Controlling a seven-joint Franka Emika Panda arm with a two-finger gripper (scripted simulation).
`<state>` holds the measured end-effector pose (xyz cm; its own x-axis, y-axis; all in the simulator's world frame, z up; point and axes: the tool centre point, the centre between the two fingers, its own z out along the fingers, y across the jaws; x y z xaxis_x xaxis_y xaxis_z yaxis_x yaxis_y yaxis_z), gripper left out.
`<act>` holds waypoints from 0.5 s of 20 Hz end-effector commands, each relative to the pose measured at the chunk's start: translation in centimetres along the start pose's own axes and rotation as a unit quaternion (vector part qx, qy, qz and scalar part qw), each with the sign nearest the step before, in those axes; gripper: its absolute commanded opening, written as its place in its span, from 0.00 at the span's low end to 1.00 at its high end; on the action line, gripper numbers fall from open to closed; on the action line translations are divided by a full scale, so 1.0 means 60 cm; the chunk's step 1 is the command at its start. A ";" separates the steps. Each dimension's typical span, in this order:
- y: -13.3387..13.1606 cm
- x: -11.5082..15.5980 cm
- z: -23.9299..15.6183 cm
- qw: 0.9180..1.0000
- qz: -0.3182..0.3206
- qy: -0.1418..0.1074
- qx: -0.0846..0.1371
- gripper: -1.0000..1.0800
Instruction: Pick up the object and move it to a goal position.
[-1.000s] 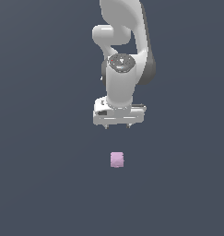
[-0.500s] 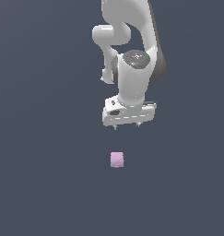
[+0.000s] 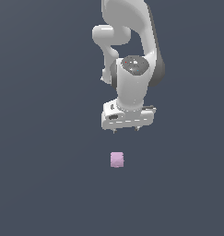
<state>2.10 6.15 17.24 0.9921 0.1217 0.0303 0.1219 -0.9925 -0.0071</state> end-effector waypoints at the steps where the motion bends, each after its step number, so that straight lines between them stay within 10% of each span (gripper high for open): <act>1: 0.006 0.011 0.009 1.000 0.004 -0.001 0.000 0.96; 10: 0.039 0.071 0.067 1.000 0.028 -0.008 -0.001 0.96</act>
<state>6.03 4.71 14.08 0.9970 0.0755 0.0172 0.0756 -0.9971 -0.0078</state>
